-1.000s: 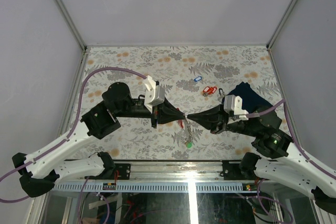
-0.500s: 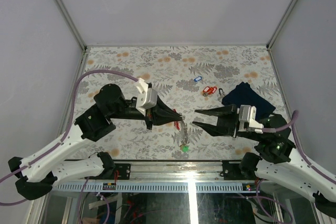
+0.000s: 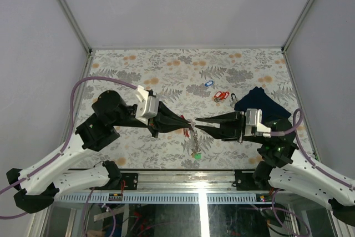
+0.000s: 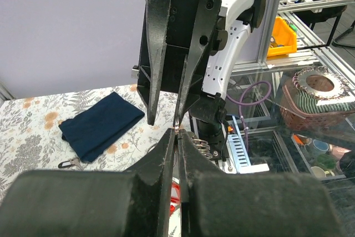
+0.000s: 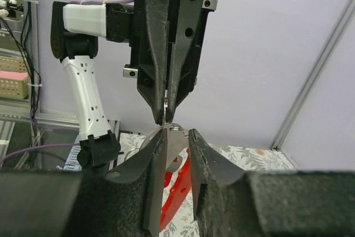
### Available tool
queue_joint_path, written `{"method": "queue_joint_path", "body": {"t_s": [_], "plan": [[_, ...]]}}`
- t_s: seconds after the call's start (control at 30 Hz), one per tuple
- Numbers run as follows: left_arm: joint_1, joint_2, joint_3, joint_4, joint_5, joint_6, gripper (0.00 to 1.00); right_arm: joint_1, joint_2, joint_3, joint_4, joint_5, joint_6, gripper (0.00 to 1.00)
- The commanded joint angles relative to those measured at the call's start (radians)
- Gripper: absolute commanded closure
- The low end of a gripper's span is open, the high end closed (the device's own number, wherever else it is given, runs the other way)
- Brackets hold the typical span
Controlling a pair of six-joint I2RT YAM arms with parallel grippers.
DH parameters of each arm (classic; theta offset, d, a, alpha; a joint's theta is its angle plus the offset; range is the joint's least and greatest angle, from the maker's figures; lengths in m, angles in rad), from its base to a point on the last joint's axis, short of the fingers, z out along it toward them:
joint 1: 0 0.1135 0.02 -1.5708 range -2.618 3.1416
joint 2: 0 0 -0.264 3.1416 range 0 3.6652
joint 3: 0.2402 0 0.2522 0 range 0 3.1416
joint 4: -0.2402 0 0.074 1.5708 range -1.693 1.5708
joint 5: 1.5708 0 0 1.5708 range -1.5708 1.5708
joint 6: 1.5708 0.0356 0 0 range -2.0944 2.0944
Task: Put the keys on the keyring
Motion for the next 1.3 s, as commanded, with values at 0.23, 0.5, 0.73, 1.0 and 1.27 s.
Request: {"method": "queue_joint_path", "body": {"t_s": [0.23,0.5,0.73,1.0,1.27], "plan": [[0.003,0.0,0.024,0.031,-0.016,0.038,1.0,0.008,0.014,0.032,0.13,-0.066,0.044,0.72],[0.003,0.017,0.05,-0.004,-0.005,0.05,1.0,0.008,0.03,0.051,0.069,-0.057,0.028,0.73],[0.002,0.031,0.071,-0.036,0.022,0.058,1.0,0.008,0.039,0.063,0.027,-0.06,0.014,0.76],[0.002,0.045,0.096,-0.087,0.037,0.082,1.0,0.008,0.051,0.081,-0.009,-0.062,-0.004,0.83],[0.003,0.042,0.115,-0.127,0.044,0.102,1.0,0.009,0.067,0.122,-0.079,-0.058,-0.028,1.0]]}}
